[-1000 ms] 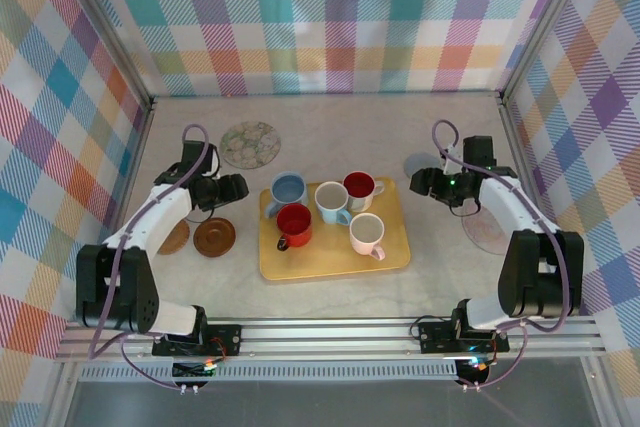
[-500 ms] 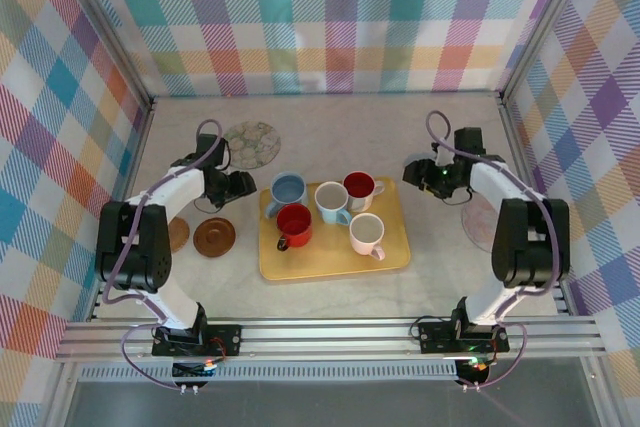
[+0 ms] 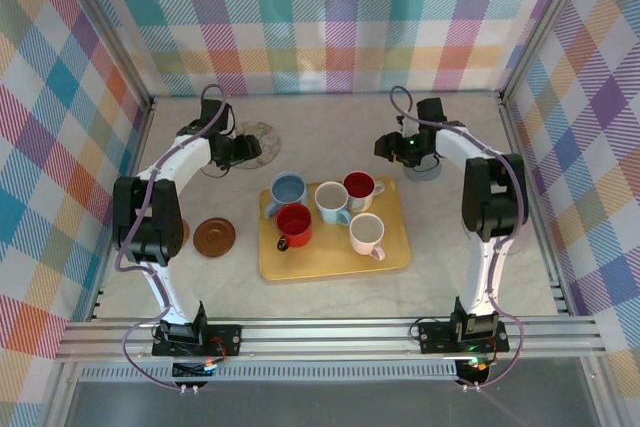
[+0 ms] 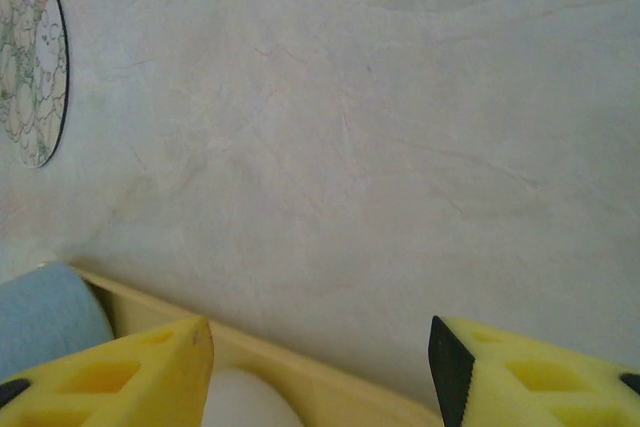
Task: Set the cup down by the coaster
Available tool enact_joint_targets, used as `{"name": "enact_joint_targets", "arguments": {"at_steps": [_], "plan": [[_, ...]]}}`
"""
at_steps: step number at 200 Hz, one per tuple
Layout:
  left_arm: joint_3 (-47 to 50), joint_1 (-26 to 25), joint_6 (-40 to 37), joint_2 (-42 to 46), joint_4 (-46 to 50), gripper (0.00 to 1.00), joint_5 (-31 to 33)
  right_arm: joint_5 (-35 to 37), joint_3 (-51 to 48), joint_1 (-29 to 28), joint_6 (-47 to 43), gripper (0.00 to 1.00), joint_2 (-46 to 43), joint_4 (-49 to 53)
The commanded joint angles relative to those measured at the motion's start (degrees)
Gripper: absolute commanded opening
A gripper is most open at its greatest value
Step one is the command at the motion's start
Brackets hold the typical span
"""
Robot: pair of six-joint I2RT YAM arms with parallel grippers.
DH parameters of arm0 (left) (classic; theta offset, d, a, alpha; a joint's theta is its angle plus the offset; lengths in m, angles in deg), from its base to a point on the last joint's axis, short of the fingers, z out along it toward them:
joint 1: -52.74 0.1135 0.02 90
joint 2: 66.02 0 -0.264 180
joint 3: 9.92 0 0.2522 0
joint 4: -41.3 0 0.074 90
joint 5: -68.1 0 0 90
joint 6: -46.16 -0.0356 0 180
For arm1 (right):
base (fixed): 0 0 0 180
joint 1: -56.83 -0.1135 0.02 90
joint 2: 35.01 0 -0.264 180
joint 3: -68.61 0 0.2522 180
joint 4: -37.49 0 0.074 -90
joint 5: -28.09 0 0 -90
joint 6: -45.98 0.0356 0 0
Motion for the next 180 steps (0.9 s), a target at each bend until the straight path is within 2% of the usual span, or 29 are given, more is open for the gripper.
{"name": "enact_joint_targets", "arguments": {"at_steps": [1,62,180], "plan": [[-3.7,-0.6,-1.4,-2.4,3.1,0.66,0.1,0.8,4.8,-0.9,-0.7,0.60,3.7,3.4],[-6.7,-0.6,-2.0,-4.1,4.7,0.68,0.6,2.7,9.1,-2.6,-1.0,0.60,9.2,6.5],[-4.4,-0.8,-2.9,-2.1,6.0,0.72,0.1,2.6,-0.9,-3.0,-0.4,0.62,1.4,5.8]]}}
